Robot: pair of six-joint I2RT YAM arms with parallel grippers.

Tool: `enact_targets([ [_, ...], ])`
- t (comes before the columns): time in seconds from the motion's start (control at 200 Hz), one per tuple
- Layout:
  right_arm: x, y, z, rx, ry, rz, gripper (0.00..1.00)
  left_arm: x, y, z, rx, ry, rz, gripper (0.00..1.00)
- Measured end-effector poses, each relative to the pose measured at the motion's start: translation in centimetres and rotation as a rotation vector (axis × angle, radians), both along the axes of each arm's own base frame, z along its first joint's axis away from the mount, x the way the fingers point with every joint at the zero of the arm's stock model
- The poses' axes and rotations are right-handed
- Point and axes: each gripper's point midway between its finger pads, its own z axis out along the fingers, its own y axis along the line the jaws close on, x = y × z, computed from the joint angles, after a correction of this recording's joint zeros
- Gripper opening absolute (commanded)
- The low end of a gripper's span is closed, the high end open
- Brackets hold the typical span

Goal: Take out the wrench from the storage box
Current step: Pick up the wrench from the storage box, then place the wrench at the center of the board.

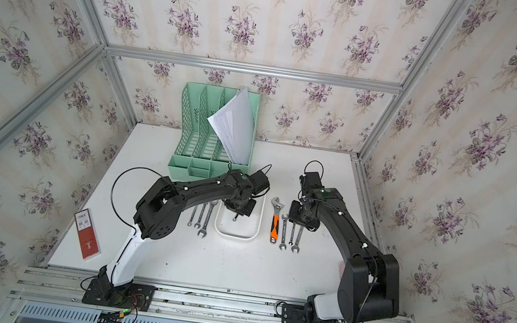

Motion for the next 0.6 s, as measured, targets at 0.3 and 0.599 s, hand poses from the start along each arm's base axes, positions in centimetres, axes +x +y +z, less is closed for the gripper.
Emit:
enact_targets([
  [0.3,0.0,0.0,0.1,0.001,-0.004,0.000,0.42,0.5,0.7,3.0,-0.027,-0.033,0.013,0.16],
  [0.599,0.0,0.0,0.2,0.002,-0.006,0.000,0.42,1.2,3.7,8.5,-0.082,-0.102,0.061,0.17],
])
